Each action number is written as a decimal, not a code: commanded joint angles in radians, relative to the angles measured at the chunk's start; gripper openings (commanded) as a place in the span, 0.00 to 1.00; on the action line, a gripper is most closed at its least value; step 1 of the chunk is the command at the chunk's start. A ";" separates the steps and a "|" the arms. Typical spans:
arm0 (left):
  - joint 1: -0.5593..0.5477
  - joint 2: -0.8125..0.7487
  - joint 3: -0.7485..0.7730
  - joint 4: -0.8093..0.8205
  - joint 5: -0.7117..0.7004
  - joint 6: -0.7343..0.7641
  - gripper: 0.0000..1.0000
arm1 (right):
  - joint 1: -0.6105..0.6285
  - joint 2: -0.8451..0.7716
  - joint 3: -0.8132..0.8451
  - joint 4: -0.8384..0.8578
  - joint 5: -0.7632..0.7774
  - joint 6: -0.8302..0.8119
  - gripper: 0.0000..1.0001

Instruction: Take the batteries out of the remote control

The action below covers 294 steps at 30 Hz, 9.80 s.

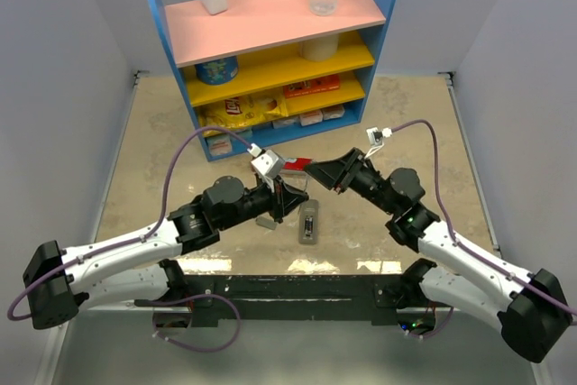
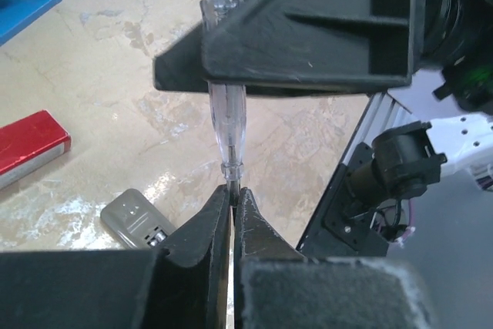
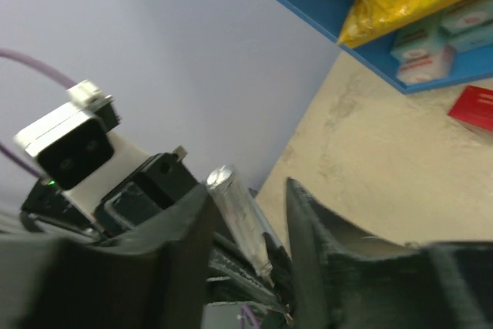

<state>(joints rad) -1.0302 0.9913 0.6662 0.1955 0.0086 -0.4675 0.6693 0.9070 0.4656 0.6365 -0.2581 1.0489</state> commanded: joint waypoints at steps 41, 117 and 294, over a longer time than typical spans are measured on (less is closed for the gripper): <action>-0.011 0.080 0.038 -0.105 -0.187 0.126 0.56 | 0.001 -0.058 0.214 -0.698 0.250 -0.374 0.00; 0.222 0.621 -0.083 0.165 0.275 -0.209 0.37 | 0.450 -0.112 -0.308 -0.296 0.931 -0.319 0.00; 0.050 0.555 -0.056 0.044 0.096 -0.283 0.35 | 0.451 0.021 -0.051 -0.664 0.974 -0.316 0.00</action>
<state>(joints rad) -0.9756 1.5372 0.6022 0.1940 0.0860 -0.7410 1.1141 0.9470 0.4877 -0.0368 0.6941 0.6456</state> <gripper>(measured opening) 0.355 0.157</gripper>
